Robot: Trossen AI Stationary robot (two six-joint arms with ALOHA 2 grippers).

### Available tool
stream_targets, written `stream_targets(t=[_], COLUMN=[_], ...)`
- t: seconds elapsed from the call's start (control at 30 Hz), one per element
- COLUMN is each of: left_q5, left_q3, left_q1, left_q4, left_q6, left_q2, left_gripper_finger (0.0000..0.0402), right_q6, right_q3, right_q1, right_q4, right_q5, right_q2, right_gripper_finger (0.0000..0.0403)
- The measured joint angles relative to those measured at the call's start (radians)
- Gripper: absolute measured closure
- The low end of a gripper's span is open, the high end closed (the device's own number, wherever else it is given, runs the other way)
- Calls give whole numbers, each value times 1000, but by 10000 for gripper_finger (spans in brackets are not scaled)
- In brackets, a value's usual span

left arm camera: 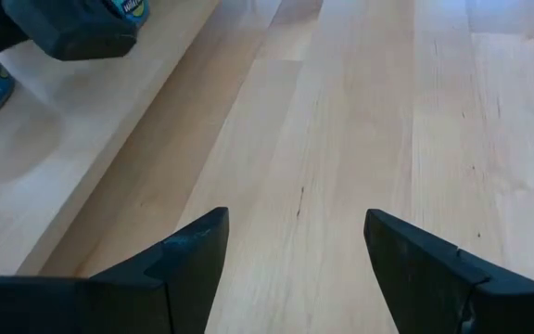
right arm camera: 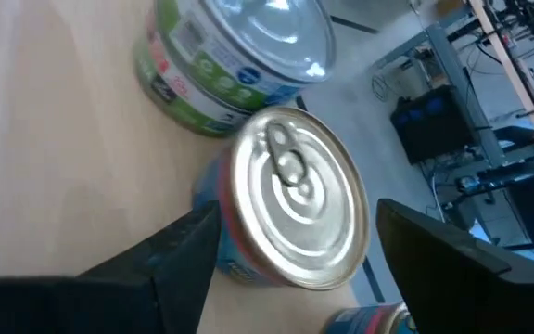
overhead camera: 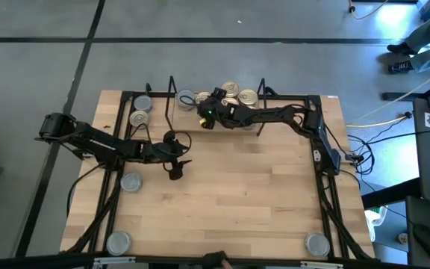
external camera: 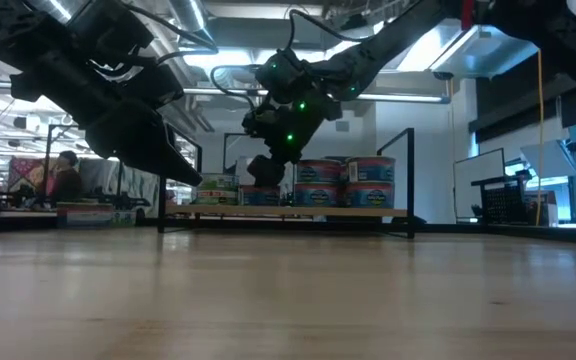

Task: Stack canned seafood by type on shelf
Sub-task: Put the blue-pink tuna can on the shelf, then stack the blue-pink tuna can on top of the other blue-pink can on the shelf

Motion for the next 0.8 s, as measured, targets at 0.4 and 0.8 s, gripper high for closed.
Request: stream_targets(t=[0.4,0.8], left_q5=[0,-4], left_q3=[2,41], left_q1=[0,6], left_q4=[-4,-97], left_q6=[0,8], left_q2=[0,-6], left_gripper_finger=[149,149], right_q6=[140,294], right_q3=[-94,-662], right_q1=[261,511], right_q4=[-342,149], right_q5=[-224,-274], right_q2=[-262,-494], right_gripper_finger=[116,116])
